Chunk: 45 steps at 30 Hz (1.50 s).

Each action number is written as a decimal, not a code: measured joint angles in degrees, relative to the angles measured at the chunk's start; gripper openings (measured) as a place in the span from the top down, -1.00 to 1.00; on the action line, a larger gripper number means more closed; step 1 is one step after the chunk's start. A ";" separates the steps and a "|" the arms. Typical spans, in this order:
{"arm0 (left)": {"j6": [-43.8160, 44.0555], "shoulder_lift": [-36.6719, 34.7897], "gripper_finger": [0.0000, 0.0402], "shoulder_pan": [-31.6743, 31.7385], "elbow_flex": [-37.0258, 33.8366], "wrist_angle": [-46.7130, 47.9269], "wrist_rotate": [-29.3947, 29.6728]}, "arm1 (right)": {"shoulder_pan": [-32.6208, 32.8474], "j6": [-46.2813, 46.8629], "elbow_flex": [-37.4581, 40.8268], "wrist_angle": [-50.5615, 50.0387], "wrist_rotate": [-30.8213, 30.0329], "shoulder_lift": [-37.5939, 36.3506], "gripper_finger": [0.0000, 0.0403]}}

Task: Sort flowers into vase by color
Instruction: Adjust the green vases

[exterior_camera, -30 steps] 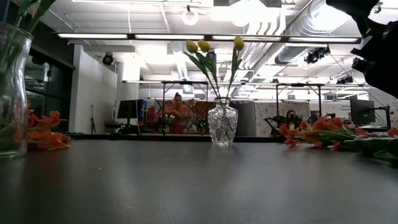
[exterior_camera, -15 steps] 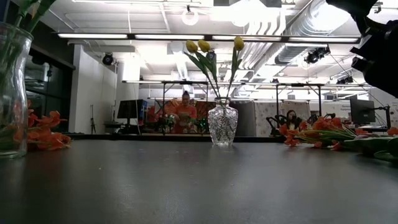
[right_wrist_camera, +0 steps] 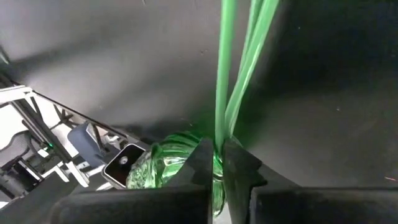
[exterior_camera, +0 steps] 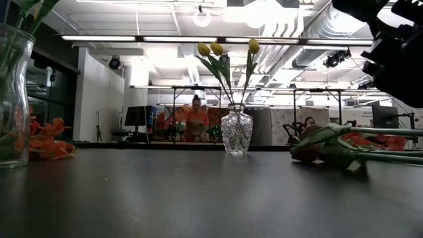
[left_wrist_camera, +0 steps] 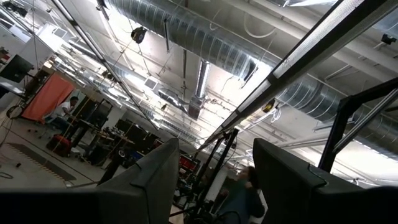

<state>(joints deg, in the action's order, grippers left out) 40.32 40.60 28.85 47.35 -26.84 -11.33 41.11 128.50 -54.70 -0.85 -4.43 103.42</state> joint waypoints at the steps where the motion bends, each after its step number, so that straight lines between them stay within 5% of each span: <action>1: 0.00 0.00 0.04 0.01 0.00 0.00 0.01 | 0.01 -0.05 0.00 -0.01 -0.06 0.00 0.98; 12: -0.01 0.00 0.04 0.01 0.00 -0.04 0.09 | 0.01 -2.99 0.00 -0.41 -2.40 -0.97 1.00; 21: -0.02 0.00 0.04 0.01 0.00 -0.08 0.20 | -1.57 -8.68 0.00 -14.88 -7.99 -10.87 1.00; 33: 0.12 0.00 0.04 0.01 0.00 -0.45 0.61 | -8.82 -32.81 -0.52 -26.26 -16.98 -19.61 1.00; 45: 1.21 0.00 0.04 0.01 0.00 -0.47 3.37 | -15.36 -62.21 -19.59 -49.87 -20.87 -12.48 1.00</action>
<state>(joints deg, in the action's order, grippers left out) 41.53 40.60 28.86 47.35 -27.31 -7.97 25.75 66.29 -74.28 -50.72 -25.30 90.93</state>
